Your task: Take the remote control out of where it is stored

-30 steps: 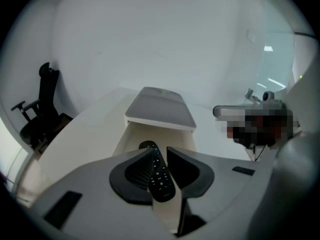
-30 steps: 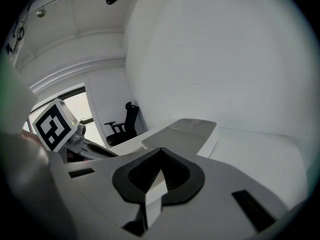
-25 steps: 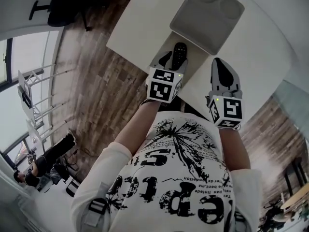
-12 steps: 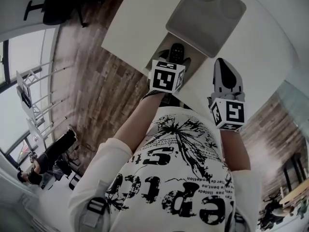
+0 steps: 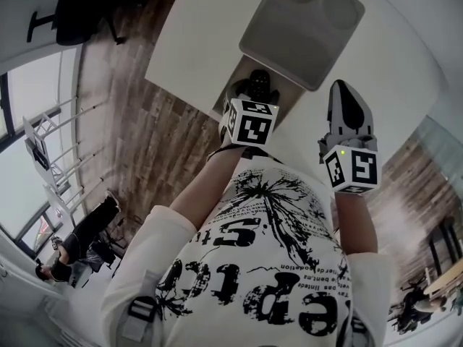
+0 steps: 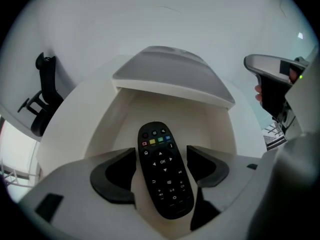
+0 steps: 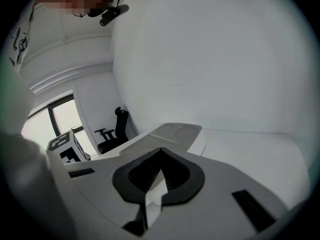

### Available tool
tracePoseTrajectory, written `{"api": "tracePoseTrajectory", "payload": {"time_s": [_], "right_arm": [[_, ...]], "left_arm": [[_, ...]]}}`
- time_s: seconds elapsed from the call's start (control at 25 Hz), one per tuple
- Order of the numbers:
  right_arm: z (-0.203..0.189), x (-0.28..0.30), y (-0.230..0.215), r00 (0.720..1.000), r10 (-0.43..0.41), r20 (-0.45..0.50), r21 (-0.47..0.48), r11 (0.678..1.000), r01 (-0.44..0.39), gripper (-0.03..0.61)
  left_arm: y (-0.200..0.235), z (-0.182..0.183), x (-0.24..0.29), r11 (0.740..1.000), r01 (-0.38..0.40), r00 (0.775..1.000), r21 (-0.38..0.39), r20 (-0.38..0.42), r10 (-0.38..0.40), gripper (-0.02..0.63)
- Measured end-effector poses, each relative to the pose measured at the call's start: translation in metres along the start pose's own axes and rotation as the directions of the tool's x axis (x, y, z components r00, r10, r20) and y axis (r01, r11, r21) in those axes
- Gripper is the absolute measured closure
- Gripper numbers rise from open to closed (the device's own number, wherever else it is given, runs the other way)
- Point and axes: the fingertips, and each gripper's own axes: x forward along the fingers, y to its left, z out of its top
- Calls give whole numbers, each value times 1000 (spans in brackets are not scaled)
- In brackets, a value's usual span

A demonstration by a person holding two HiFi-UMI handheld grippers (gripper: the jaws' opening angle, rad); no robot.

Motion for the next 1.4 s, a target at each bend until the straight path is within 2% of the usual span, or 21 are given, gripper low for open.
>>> {"api": "tracePoseTrajectory", "payload": {"time_s": [0.32, 0.52, 0.68, 0.88, 1.16, 1.4], "right_arm": [[-3, 4, -1, 1000, -19, -8, -14, 1000, 19, 581], [-5, -3, 0, 999, -35, -11, -21, 999, 35, 581], [1, -14, 6, 999, -49, 10, -32, 998, 49, 581], [8, -29, 18, 996, -61, 60, -41, 997, 64, 581], [23, -53, 51, 986, -88, 138, -47, 994, 96, 581], [42, -75, 74, 971, -106, 212, -87, 988, 127, 581]], "left_arm": [[7, -2, 2, 1000, 3, 1000, 18, -10, -3, 330], [6, -1, 1, 999, 44, 999, 14, -9, -43, 337], [5, 11, -15, 996, 91, 994, 11, 51, -91, 343], [5, 34, -50, 993, 62, 981, 101, 175, -79, 357], [-2, 68, -121, 977, 53, 920, 209, 370, -129, 365], [-16, 97, -172, 958, 52, 812, 283, 547, -205, 365]]}}
